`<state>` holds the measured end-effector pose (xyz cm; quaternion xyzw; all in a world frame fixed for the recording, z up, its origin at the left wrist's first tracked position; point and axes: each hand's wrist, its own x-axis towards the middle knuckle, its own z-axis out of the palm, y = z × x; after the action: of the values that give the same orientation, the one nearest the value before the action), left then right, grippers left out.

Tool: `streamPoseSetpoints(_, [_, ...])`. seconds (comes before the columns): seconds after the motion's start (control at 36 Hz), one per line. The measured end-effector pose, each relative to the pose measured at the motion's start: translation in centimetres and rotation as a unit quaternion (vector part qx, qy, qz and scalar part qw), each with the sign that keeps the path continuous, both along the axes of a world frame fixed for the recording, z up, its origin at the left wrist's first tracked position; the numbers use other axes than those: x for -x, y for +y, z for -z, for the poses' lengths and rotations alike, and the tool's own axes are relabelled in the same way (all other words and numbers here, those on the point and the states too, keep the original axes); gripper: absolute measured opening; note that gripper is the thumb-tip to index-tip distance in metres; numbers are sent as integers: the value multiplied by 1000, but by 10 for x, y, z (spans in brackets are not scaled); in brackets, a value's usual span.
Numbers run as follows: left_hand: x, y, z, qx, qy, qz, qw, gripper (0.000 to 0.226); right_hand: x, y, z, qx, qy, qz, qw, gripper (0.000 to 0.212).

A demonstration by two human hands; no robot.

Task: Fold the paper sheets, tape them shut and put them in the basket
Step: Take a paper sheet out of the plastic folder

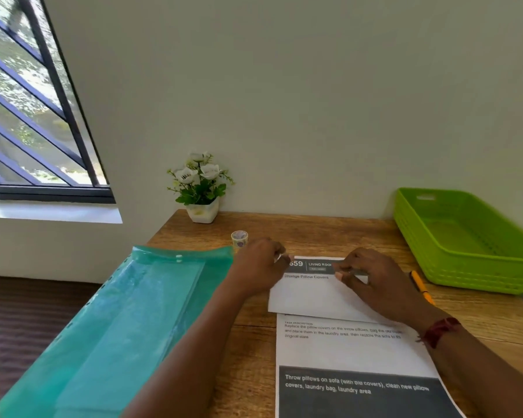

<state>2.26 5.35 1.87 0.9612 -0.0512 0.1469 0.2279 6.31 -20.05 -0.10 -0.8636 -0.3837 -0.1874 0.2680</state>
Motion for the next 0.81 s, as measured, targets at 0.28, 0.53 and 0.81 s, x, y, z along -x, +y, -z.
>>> streamPoseSetpoints(0.28, [21, 51, -64, -17, -90, -105, 990, 33, 12, 83, -69, 124, -41, -55, 990, 22])
streamPoseSetpoints(0.53, [74, 153, -29, -14, -52, -242, 969, 30, 23, 174, -44, 170, -72, -88, 979, 38])
streamPoseSetpoints(0.81, [87, 191, 12, 24, -78, -305, 949, 36, 14, 240, -30, 193, -88, -53, 976, 46])
